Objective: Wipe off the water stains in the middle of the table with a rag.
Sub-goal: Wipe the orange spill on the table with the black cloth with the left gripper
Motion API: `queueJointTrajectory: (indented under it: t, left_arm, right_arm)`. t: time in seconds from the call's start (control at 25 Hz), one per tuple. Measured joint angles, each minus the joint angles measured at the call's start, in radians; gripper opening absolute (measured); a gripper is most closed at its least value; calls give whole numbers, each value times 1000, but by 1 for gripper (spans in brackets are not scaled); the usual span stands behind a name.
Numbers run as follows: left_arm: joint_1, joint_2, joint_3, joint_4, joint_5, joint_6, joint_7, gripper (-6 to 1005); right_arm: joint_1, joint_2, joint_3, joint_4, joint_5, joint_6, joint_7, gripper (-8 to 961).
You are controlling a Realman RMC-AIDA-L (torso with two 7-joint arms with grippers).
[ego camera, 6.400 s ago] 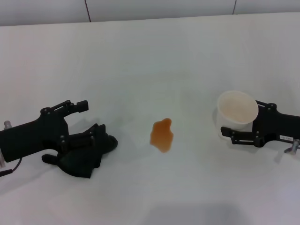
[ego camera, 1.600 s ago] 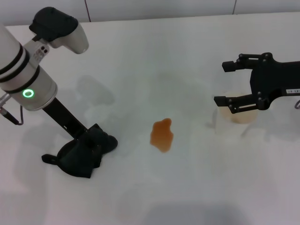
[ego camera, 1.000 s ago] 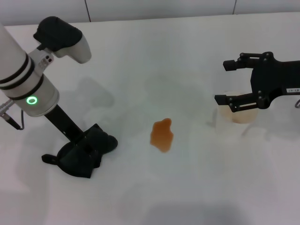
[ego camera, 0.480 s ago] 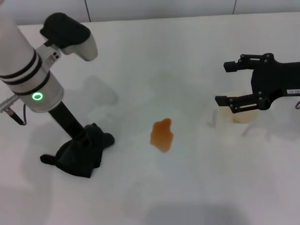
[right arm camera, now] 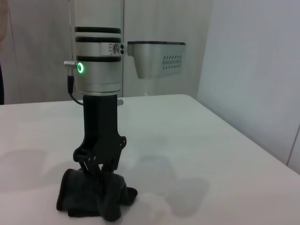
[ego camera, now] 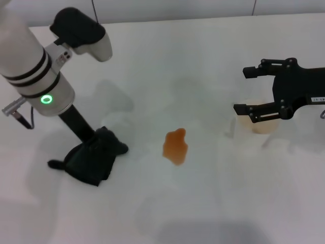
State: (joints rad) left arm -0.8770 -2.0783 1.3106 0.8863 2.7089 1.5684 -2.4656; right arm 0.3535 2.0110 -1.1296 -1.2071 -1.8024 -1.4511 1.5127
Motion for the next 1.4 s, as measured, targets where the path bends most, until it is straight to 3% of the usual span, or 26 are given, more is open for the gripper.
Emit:
queueJointTrajectory:
  t: [0.28,0.48,1.12,1.4]
  left_arm:
    - [34,0,-66,29,-117,-123,13,102]
    - [64,-1,-54,-5,-237,-261,46,104]
    - [53,-6,109,-100,-513,-552,115,111]
    - [-3,-6,233,-196,-570,-592,111,115]
  right_arm:
    - [-1,-1,4,0,0,0,0,859]
    - [0,-1,4,0,0,0,0,859]
    - [0,-2,4,4,0,3,-2,859]
    - [4,0,3,14,0,3,-2,859]
